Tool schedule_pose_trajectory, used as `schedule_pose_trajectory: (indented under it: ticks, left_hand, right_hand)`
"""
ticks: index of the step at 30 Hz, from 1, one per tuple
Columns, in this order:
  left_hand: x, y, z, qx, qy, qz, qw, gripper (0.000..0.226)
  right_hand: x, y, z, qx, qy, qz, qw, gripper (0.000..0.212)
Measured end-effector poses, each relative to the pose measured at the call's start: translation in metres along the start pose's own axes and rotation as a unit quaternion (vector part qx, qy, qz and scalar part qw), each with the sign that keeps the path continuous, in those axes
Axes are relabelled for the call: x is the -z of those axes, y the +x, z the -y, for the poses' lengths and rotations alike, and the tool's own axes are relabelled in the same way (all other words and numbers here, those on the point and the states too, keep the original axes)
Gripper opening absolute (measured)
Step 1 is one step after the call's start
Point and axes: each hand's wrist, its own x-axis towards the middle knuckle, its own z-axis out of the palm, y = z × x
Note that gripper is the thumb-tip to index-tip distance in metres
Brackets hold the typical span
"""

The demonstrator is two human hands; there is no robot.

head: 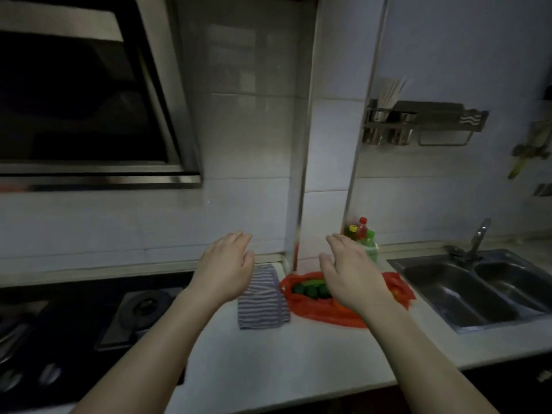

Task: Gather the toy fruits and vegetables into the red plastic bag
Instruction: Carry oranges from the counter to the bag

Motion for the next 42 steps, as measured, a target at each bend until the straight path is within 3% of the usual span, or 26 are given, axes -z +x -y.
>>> schedule_pose_trajectory:
  ticks: [15,27,42]
  left_hand:
    - [0.064,-0.061,0.191,0.168,0.075,-0.052,0.982,0.046]
    - [0.104,-0.06,0.319,0.306,0.104,-0.059,0.945,0.052]
    - [0.19,-0.188,0.461,0.396,0.128,-0.118,0.902,0.04]
  right_hand:
    - [-0.129,0.076,0.18,0.181,0.066,0.078,0.978,0.048]
    - [-0.233,0.164,0.314,0.301,0.145,0.128,0.934,0.047]
    - [-0.285,0.12,0.537,0.419,0.166,0.134,0.883,0.054]
